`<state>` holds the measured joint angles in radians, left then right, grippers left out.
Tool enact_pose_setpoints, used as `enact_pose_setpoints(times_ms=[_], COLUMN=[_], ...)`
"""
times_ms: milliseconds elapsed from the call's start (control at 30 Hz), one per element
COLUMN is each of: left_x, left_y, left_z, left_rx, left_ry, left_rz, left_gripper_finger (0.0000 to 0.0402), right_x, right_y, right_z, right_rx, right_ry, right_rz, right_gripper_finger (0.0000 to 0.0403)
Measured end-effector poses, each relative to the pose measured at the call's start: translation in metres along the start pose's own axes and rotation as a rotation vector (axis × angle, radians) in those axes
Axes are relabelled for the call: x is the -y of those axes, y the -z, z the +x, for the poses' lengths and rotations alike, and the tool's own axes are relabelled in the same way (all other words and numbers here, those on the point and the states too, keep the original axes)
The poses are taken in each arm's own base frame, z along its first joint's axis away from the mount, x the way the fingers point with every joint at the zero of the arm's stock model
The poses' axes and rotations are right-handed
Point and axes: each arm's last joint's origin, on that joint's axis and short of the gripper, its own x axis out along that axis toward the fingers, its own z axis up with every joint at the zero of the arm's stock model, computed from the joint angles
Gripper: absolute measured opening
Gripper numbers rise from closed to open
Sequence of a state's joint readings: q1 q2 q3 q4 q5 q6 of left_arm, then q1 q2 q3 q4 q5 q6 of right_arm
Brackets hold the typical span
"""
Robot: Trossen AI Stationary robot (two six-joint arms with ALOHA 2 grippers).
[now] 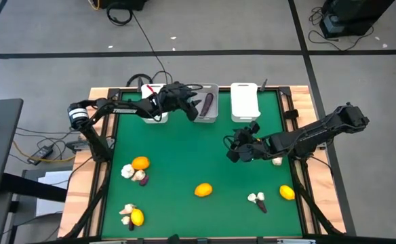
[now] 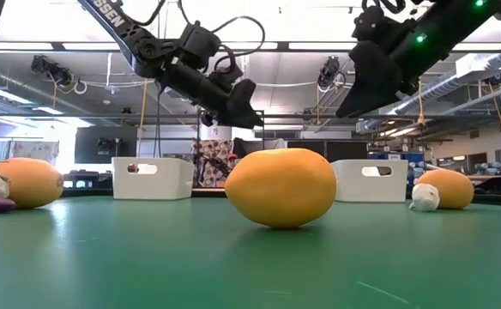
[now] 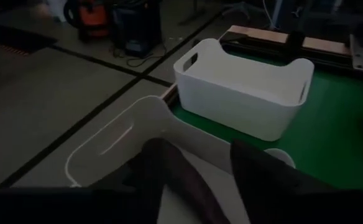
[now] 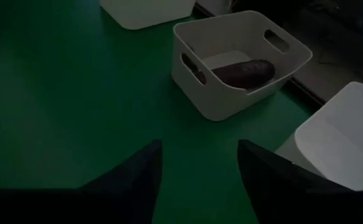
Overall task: Sort produce into baskets
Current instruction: Put the eggplant into the gray bin
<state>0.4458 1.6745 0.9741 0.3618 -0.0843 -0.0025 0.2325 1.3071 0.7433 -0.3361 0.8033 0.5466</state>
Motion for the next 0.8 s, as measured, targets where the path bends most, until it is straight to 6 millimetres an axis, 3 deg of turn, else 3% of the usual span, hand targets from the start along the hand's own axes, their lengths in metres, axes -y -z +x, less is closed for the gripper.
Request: enact_pose_setpoints(times_ms=[200, 500, 800], left_x=[0.000, -0.008, -0.004], left_y=[-0.001, -0.001, -0.016], left_z=[0.000, 0.001, 0.001], left_rx=[0.014, 0.006, 0.015], left_ry=[0.004, -0.016, 0.078], left_rz=[0.004, 0.129, 0.116], left_gripper_finger=[0.0218, 0.0218, 0.0218], right_x=[-0.004, -0.005, -0.018], right_y=[0.003, 0.020, 0.011], right_z=[0.000, -0.011, -0.066], right_rx=[-0.105, -0.626, -1.062], right_ry=[-0.141, -0.380, -0.387], right_rz=[0.109, 0.316, 0.419], right_gripper_finger=[0.0212, 0.0180, 0.0150])
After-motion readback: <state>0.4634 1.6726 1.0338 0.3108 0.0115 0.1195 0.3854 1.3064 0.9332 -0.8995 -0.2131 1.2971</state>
